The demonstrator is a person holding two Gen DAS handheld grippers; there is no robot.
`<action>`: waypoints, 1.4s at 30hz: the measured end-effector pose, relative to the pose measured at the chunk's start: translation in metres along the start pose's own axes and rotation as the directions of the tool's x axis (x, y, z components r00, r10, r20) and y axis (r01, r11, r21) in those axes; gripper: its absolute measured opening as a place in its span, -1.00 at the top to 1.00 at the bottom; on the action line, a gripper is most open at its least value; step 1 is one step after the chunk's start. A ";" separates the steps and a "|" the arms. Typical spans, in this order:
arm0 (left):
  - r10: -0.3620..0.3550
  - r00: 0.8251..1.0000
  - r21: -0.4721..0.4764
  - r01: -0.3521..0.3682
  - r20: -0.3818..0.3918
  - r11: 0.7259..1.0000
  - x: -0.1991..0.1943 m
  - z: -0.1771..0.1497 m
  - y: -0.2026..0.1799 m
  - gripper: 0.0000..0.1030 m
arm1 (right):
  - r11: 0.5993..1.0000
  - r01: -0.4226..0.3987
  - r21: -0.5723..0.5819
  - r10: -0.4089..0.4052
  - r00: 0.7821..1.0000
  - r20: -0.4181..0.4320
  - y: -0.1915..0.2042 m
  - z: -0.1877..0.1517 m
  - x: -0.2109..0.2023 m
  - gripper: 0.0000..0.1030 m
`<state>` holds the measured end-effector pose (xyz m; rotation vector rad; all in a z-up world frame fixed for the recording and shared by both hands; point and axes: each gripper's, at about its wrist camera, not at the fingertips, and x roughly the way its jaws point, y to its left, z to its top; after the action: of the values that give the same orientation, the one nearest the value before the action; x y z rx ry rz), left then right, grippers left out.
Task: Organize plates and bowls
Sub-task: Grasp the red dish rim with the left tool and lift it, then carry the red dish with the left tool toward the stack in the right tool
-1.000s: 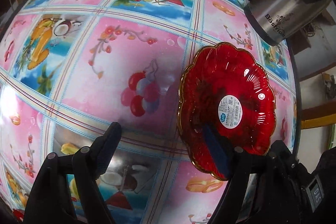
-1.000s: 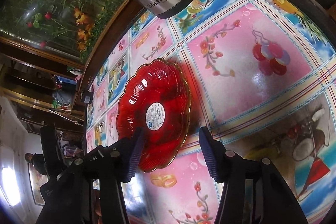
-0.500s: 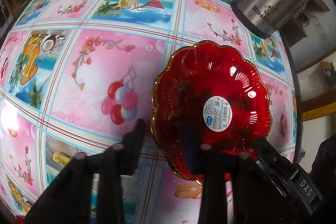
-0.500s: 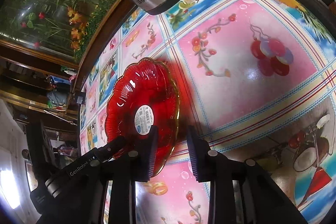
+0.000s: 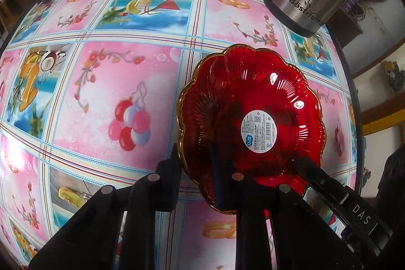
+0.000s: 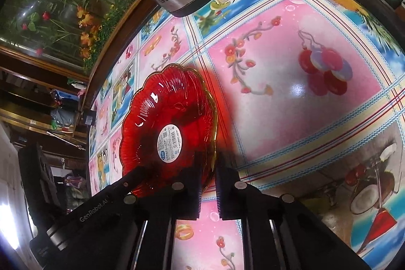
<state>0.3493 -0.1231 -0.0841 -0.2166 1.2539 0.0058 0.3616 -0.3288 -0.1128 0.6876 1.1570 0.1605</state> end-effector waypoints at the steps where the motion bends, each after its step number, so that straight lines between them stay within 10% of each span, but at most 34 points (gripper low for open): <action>1: 0.000 1.000 0.004 0.000 -0.001 1.000 0.000 0.000 -0.001 0.65 | 1.000 0.008 -0.005 -0.008 1.000 0.003 0.001 -0.001 0.000 0.82; 42: -0.012 0.998 0.110 0.004 0.069 0.994 -0.072 -0.073 -0.008 0.69 | 0.998 0.018 -0.054 -0.014 0.997 0.077 0.000 -0.065 -0.073 0.83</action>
<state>0.2587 -0.1347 -0.0370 -0.1257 1.1806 -0.0620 0.2740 -0.3357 -0.0698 0.6307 1.0802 0.1508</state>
